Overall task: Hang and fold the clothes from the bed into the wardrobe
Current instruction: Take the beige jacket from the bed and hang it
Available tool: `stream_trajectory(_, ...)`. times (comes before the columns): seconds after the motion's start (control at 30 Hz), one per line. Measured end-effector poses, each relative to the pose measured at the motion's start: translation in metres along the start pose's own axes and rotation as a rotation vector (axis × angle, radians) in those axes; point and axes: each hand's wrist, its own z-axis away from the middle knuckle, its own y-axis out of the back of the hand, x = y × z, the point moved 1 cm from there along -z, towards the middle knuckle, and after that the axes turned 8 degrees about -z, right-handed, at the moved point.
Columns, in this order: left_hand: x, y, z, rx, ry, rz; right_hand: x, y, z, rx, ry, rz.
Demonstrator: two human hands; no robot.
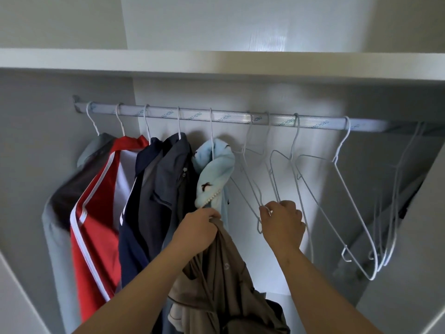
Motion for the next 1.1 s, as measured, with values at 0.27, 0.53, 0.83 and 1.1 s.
stream_trajectory(0.27, -0.016, 0.004, -0.001, 0.052, 0.047, 0.128, -0.013, -0.004, 0.001, 0.233, 0.099, -0.001)
stream_trajectory(0.53, -0.035, 0.016, -0.001, 0.057, 0.068, 0.269, -0.027, -0.001, 0.029, 0.267, 0.084, -0.101)
stream_trajectory(0.83, -0.053, 0.03, 0.045, -0.086, 0.054, 0.701, -0.035, -0.022, 0.124, 0.345, 0.024, -0.316)
stream_trajectory(1.1, -0.053, 0.032, 0.104, -0.174, -0.024, 0.845, -0.026, -0.018, 0.25, 0.374, -0.082, -0.359)
